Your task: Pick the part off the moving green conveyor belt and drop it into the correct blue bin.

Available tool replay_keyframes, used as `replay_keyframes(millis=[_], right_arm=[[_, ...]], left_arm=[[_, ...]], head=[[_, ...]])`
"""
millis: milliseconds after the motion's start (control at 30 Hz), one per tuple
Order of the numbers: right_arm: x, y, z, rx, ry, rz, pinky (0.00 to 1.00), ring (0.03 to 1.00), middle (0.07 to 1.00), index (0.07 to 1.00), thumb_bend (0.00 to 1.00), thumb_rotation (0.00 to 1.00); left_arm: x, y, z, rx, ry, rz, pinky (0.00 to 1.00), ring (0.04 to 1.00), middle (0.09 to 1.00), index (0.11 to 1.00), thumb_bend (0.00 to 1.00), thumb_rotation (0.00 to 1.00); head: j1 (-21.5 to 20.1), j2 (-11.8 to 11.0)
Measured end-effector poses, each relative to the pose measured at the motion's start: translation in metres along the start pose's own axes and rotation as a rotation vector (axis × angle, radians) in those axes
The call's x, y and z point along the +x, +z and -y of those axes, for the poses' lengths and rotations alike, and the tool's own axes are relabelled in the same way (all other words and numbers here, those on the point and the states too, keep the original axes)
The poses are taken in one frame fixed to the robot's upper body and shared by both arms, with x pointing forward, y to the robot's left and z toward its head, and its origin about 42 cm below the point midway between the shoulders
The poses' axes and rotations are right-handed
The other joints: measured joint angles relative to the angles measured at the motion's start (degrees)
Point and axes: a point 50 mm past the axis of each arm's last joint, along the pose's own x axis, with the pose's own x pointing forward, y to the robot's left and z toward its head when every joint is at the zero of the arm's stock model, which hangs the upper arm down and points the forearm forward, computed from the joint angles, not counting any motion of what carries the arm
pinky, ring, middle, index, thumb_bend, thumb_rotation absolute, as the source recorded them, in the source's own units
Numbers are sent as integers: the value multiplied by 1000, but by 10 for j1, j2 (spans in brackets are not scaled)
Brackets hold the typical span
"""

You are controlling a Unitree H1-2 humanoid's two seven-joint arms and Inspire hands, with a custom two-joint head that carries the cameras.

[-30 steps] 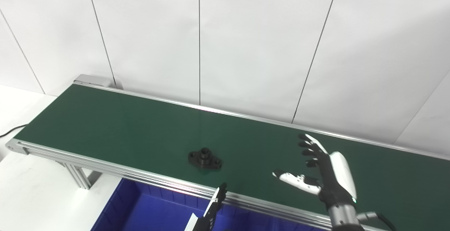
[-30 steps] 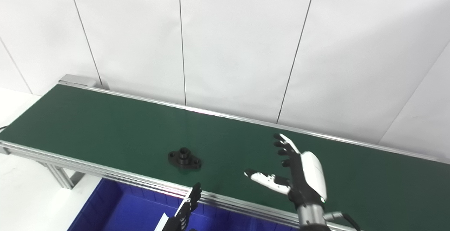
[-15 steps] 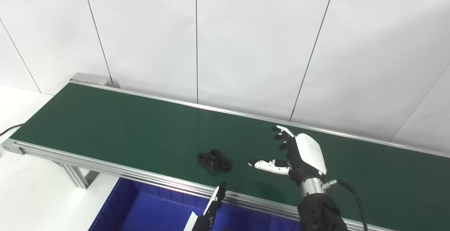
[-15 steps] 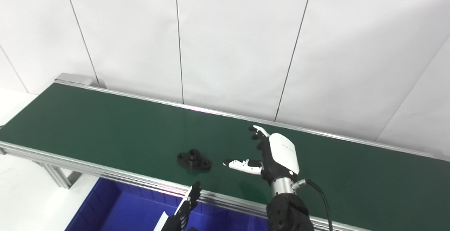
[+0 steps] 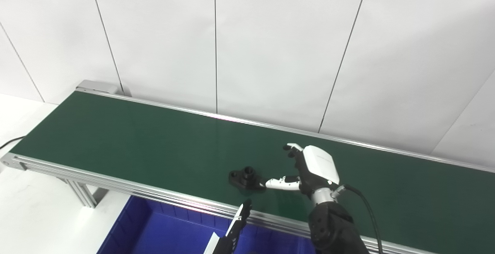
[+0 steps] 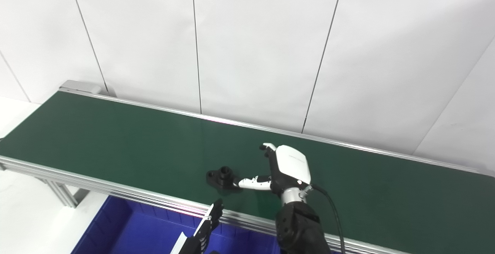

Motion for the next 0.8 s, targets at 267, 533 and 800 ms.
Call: replay_keyframes(millis=[267, 533, 800], right_arm=[[9, 11, -11, -119, 29, 34, 517, 624, 728, 766, 886, 497], [5, 6, -27, -238, 37, 59, 466, 592, 705, 754, 890, 503], [5, -3, -40, -222, 57, 21, 390, 504, 633, 704, 826, 482]], left_arm=[[-1, 4, 0, 0, 2, 12, 1000, 1000, 1000, 1000, 835, 923], [-3, 7, 0, -2, 4, 10, 1000, 1000, 1000, 1000, 851, 911], [-8, 15, 0, -3, 12, 19, 1000, 1000, 1000, 1000, 830, 910]], head=[[0, 4], [8, 11], [13, 18]])
